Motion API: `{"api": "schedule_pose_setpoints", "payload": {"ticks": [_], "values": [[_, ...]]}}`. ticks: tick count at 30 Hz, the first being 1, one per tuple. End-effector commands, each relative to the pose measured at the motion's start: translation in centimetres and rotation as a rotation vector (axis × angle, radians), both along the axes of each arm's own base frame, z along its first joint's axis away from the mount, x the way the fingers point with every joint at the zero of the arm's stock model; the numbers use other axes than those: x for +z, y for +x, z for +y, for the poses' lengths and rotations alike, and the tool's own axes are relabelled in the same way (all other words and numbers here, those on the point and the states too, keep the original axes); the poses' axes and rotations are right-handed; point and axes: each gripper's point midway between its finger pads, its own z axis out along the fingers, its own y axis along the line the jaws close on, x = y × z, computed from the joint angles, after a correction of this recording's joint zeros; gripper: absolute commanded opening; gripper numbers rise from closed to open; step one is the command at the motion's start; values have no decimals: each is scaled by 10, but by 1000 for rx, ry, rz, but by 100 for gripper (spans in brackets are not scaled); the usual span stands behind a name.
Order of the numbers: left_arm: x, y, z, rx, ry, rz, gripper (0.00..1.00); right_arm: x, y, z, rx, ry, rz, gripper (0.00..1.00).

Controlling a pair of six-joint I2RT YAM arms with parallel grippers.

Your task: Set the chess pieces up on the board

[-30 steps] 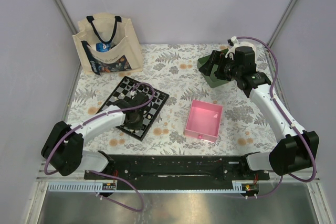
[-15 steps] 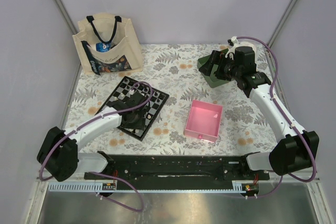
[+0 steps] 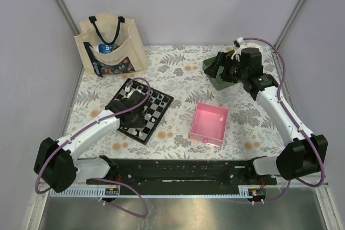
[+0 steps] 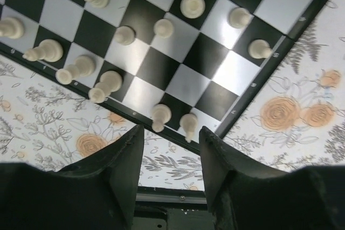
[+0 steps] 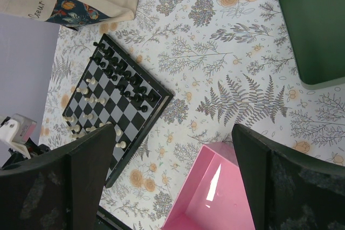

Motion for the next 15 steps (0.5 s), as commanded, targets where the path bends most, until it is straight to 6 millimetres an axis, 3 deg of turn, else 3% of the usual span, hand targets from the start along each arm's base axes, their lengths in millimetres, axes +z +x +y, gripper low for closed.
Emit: {"api": "schedule_pose_setpoints", "payload": {"ticks": [1, 8, 11, 15], "values": [[-8, 4, 17, 87, 9, 9, 47, 18, 0, 2, 11, 6, -59, 99], [-17, 2, 24, 121, -23, 55, 43, 15, 1, 1, 6, 1, -55, 99], [-17, 2, 11, 67, -82, 68, 43, 14, 1, 1, 10, 3, -53, 99], [-24, -2, 10, 53, -86, 92, 42, 15, 1, 1, 6, 2, -57, 99]]}}
